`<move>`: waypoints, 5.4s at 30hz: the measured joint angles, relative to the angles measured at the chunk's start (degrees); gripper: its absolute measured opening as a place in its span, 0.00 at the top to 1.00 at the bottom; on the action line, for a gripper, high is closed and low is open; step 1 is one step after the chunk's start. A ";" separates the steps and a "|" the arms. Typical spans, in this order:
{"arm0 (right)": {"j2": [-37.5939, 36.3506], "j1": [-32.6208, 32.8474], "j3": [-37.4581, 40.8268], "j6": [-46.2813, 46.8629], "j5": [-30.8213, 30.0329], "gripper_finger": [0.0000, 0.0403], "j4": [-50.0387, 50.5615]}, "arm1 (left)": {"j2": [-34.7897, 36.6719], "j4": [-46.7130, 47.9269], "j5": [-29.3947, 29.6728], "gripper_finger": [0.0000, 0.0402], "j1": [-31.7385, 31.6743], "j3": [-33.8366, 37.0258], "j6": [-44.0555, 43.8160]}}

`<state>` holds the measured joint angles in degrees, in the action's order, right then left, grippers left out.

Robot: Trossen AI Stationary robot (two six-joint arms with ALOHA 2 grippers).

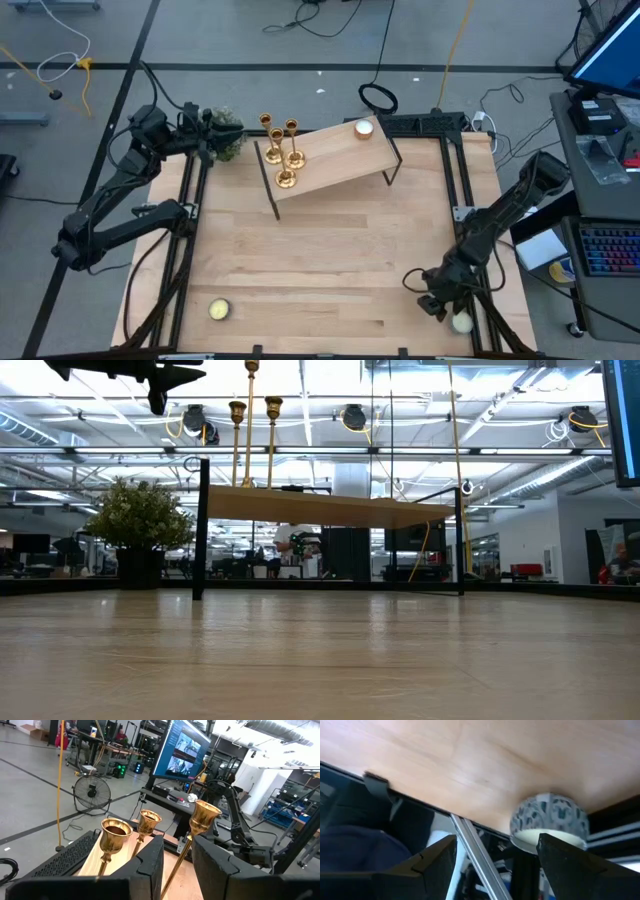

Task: Pick & Place candle stick holders
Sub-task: Put the blue scented candle on the shelf

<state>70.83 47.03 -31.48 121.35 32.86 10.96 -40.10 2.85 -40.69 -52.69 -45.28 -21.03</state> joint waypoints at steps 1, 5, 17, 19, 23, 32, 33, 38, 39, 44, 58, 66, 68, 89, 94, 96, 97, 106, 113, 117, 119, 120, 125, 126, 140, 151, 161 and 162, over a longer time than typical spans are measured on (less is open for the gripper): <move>-0.02 -0.54 0.00 -1.13 1.34 0.34 0.49 | 0.00 0.00 0.00 0.75 0.00 0.00 -0.01; -0.07 -3.38 0.00 -5.39 6.02 0.34 2.61 | 0.00 0.00 -0.02 0.75 0.00 0.00 -0.05; -0.11 -4.12 0.00 -0.38 5.48 0.34 -6.90 | 0.00 0.00 -0.07 0.75 0.00 0.00 -0.10; -0.11 -3.70 0.00 -0.07 3.04 0.34 -6.66 | 0.00 0.00 -0.07 0.75 0.00 0.00 -0.05; -0.11 -2.67 0.00 -1.39 -1.82 0.34 -6.45 | 0.00 0.00 -0.09 0.75 0.00 0.00 -0.07; -0.13 -1.90 0.00 -2.55 -6.03 0.34 -5.98 | 0.00 0.02 -0.34 0.75 0.00 0.00 -1.00; -0.13 -1.91 0.00 -3.67 -6.23 0.34 -5.63 | 0.00 0.02 -0.34 0.75 0.00 0.00 -1.01; -0.13 -2.87 -0.27 -15.22 -5.79 0.34 -2.76 | 0.00 0.04 -0.24 0.75 0.00 0.00 -0.42; -0.13 -3.14 -1.08 -17.34 -5.85 0.34 -0.55 | -0.02 0.04 -0.24 0.75 0.00 0.00 -0.45; 0.08 -5.85 -10.99 -34.90 -6.96 0.34 21.39 | 0.00 0.04 -0.22 0.75 0.00 0.00 -0.71; 16.58 -6.81 -34.98 -87.95 -21.06 0.34 56.93 | 0.00 0.07 0.17 0.75 0.00 0.00 -0.73; 16.98 0.43 -35.69 -87.08 -20.68 0.34 50.30 | 0.00 0.26 0.13 0.75 0.01 0.00 -2.28; 16.97 3.46 -35.69 -85.98 -21.34 0.34 49.49 | 0.00 0.26 -0.27 0.75 0.00 0.00 -4.02; 16.97 13.81 -28.41 -83.12 -22.22 0.34 45.27 | -0.02 0.33 0.19 0.75 0.01 0.00 -11.14; 16.98 13.92 -27.19 -83.46 -22.26 0.34 41.31 | -0.02 0.33 0.24 0.75 0.02 0.00 -10.96; 16.96 13.84 -26.96 -83.39 -22.39 0.34 41.17 | -0.01 0.33 0.26 0.75 0.00 0.00 -10.85; 16.96 13.79 -26.72 -83.24 -22.34 0.34 41.16 | -0.02 0.33 0.26 0.75 0.00 0.00 -10.81; 16.97 13.81 -23.36 -81.95 -22.15 0.34 38.54 | -0.01 0.33 0.28 0.75 0.01 0.00 -10.78; 16.98 13.81 -23.04 -81.91 -22.28 0.34 36.87 | -0.02 0.33 0.28 0.75 0.00 0.00 -10.78; 16.98 13.81 -23.04 -81.69 -22.32 0.34 36.87 | -0.02 0.33 0.28 0.75 0.01 0.00 -10.78; 16.98 13.81 -23.04 -81.71 -22.32 0.34 36.85 | -0.02 0.33 0.28 0.75 0.01 0.00 -10.78; 16.98 13.81 -23.04 -81.71 -22.33 0.34 36.85 | -0.01 0.33 0.28 0.75 0.01 0.00 -10.78; 16.96 13.81 -22.45 -81.65 -22.36 0.34 36.40 | 0.00 0.33 0.31 0.75 0.01 0.00 -10.76; 16.96 13.81 -22.10 -81.49 -22.34 0.34 36.27 | 0.00 0.33 0.31 0.75 0.00 0.00 -10.76; 16.96 13.08 -21.09 -82.19 -22.44 0.34 36.42 | -0.01 0.32 0.32 0.75 0.01 0.00 -10.72; 16.96 5.03 -21.09 -91.61 -35.10 0.34 43.67 | -0.01 0.31 0.35 0.75 0.00 0.00 -10.72; 13.70 -6.12 -24.76 -99.90 -41.49 0.34 49.00 | -0.02 0.26 0.33 0.75 0.02 0.00 -11.02; 13.19 -6.37 -25.08 -99.69 -42.00 0.34 49.27 | -0.01 0.26 0.34 0.75 0.02 0.00 -11.00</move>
<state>84.01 40.66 -56.57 21.66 -9.13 60.24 -40.11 3.11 -40.35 -52.66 -45.28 -32.03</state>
